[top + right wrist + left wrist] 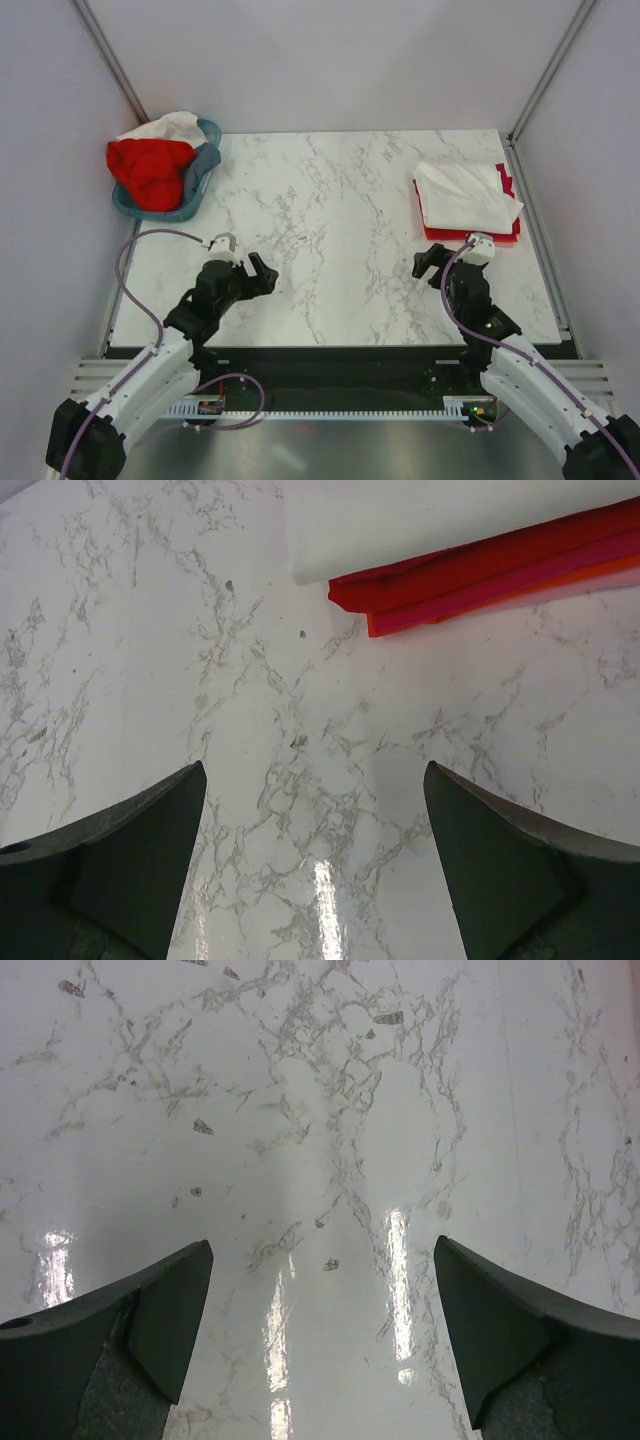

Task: Fold and stack the t-shirts
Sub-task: Grab the tshirt from the pile

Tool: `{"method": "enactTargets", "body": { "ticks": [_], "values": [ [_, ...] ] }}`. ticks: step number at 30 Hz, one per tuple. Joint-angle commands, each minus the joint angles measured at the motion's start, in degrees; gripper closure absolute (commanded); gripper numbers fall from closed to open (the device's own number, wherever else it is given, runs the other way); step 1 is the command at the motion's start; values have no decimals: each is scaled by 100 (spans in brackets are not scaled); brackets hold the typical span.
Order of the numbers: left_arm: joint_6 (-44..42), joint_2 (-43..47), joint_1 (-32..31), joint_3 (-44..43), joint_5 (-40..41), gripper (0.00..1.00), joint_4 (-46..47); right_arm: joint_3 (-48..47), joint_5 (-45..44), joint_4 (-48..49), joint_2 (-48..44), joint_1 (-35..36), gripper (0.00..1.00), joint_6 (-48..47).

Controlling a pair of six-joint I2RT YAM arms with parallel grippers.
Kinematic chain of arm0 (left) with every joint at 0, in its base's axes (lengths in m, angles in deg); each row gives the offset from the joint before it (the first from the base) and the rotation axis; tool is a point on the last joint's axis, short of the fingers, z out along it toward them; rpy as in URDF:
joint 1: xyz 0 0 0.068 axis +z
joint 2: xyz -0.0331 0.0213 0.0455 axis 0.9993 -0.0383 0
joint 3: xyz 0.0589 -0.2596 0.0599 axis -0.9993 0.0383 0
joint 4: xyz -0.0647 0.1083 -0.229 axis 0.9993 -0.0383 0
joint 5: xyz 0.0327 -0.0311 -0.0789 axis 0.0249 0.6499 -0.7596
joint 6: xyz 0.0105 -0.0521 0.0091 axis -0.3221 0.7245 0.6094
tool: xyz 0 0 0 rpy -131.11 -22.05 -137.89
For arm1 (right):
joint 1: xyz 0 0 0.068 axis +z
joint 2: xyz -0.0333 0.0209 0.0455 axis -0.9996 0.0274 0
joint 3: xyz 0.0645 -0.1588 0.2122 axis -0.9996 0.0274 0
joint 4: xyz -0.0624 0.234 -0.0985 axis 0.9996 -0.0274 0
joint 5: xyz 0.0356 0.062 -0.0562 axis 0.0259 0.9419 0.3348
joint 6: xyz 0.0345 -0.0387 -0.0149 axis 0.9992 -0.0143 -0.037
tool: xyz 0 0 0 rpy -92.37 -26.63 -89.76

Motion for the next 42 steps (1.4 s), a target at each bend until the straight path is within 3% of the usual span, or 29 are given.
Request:
{"method": "enactTargets", "body": {
  "ticks": [1, 6, 10, 15, 22, 29, 34, 39, 42],
  "values": [
    [334, 186, -8, -316, 355, 0, -128, -12, -197, 105, -1, 8, 2, 140],
    [676, 547, 1, -921, 443, 0, -437, -135, -373, -203, -27, 8, 2, 422],
    [933, 101, 289, -1975, 1829, 0, -999, -110, -374, -300, -220, 8, 2, 274],
    [686, -1585, 1194, -3854, 1903, 0, -1456, -30, -488, -335, -414, 8, 8, 282],
    [923, -4090, 2950, -6001, 892, 6, -1781, -74, -488, -397, -317, 0, 10, 308],
    [1186, -6446, 3700, -8338, 1216, 7, -2678, -92, -409, -406, -273, 8, 11, 273],
    [1328, -7431, 3929, -9034, 1412, 8, -2740, -83, -435, -388, -300, 0, 10, 264],
    [1538, -8197, 4122, -9457, 1349, 18, -2775, -92, -461, -397, -247, 8, 9, 273],
    [1670, -8259, 4298, -9527, 1112, 52, -2775, -92, -453, -388, -256, 8, 11, 273]
  ]
}}
